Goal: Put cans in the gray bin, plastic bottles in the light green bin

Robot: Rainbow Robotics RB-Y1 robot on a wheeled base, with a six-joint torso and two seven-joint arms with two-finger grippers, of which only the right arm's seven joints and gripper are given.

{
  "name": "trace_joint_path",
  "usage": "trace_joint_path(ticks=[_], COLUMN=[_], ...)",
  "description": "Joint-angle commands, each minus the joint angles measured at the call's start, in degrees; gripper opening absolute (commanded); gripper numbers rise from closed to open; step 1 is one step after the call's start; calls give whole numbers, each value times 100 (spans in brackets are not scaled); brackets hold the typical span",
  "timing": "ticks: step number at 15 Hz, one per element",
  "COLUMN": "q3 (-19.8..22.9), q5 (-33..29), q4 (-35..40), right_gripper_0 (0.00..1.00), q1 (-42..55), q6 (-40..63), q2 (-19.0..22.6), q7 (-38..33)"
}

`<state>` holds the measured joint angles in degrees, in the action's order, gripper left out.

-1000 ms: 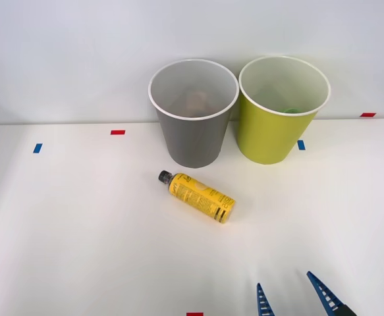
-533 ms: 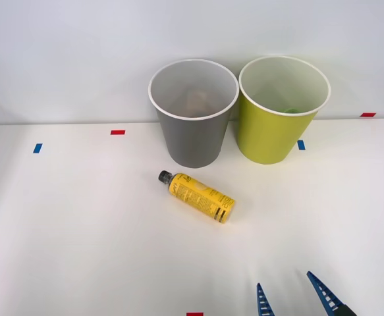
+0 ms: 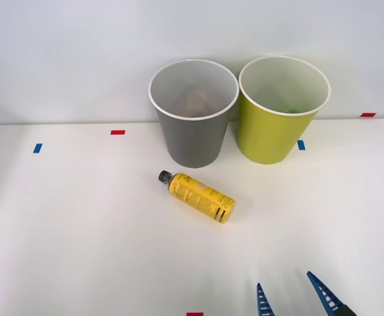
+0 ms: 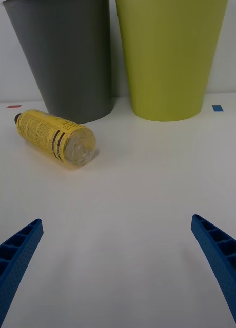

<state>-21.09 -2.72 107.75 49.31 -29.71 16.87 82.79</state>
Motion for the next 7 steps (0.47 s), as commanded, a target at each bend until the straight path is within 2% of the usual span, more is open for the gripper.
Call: trace_joint_path(ticks=[1, 7], q3=[0, 0], q5=[0, 0], q4=[0, 0], right_gripper_0=[100, 100], q1=[0, 0], q6=[0, 0], q2=[0, 0], q7=[0, 0])
